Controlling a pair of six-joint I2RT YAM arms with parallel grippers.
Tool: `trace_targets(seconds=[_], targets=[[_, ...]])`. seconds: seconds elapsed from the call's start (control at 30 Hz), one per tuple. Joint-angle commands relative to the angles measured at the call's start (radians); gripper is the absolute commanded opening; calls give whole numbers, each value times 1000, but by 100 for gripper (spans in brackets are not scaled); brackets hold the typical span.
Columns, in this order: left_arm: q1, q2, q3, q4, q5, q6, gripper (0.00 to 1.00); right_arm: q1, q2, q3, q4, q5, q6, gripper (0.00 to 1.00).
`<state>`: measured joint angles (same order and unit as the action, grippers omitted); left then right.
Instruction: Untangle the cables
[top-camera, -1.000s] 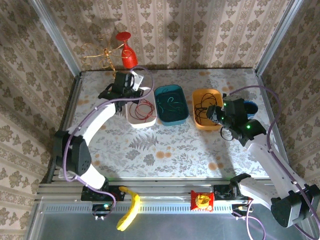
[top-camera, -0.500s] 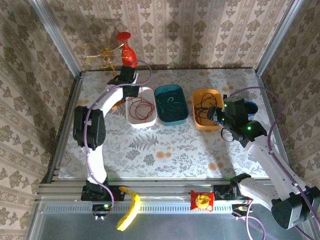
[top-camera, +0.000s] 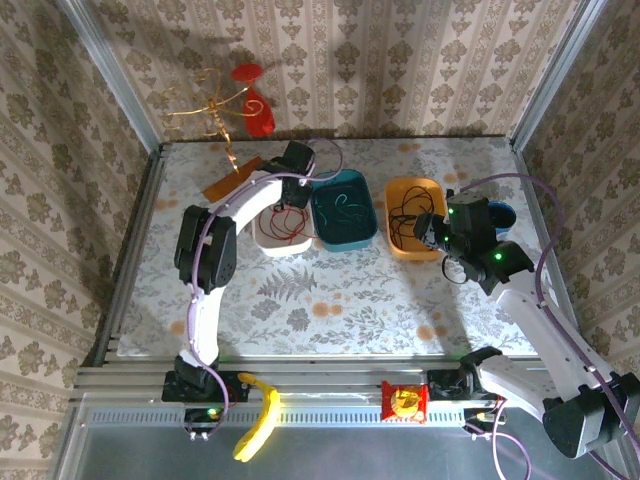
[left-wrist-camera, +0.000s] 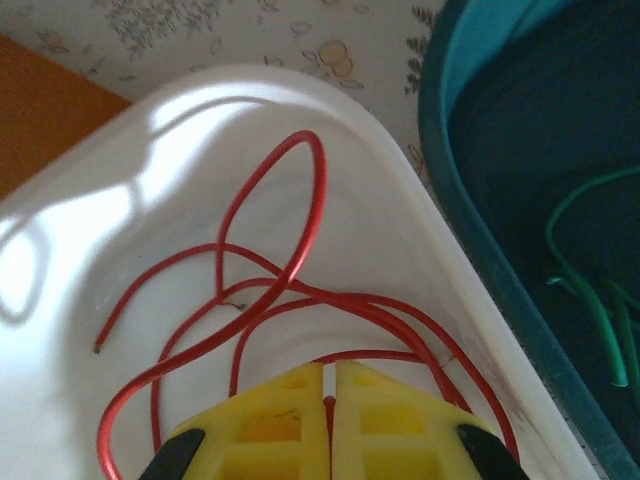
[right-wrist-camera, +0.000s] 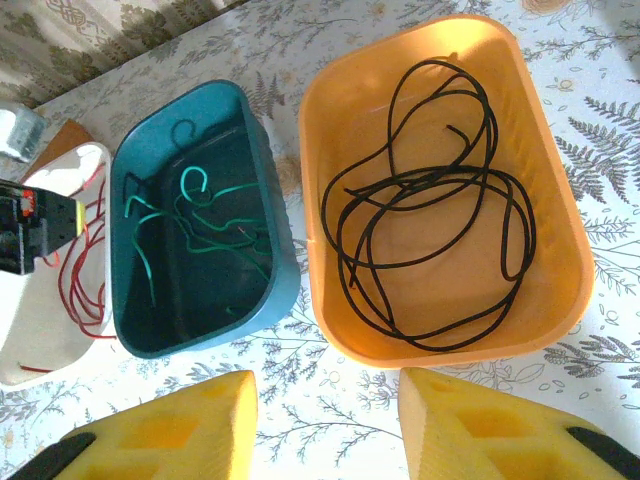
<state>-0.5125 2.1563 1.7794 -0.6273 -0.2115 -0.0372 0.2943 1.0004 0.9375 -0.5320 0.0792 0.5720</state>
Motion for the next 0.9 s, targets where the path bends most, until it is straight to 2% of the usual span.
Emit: trace_targets(seconds=[0.0, 0.17, 0.37, 0.53, 0.67, 0.73, 0.87], targets=[[6, 20, 22, -68, -62, 3, 0, -6, -9, -11, -34, 27, -19, 43], [29, 42, 32, -40, -187, 1, 0, -7, -4, -1, -34, 27, -27, 43], [89, 112, 131, -92, -214, -36, 0, -7, 4, 19, -38, 29, -40, 43], [70, 177, 202, -120, -259, 12, 0, -8, 9, 19, -42, 30, -49, 43], [48, 181, 210, -122, -243, 36, 0, -9, 7, 14, -40, 30, -46, 43], [18, 163, 208, -117, -233, 52, 13, -9, 6, 11, -42, 33, -44, 43], [-14, 94, 207, -118, -211, 65, 58, -13, 3, 8, -42, 44, -44, 43]])
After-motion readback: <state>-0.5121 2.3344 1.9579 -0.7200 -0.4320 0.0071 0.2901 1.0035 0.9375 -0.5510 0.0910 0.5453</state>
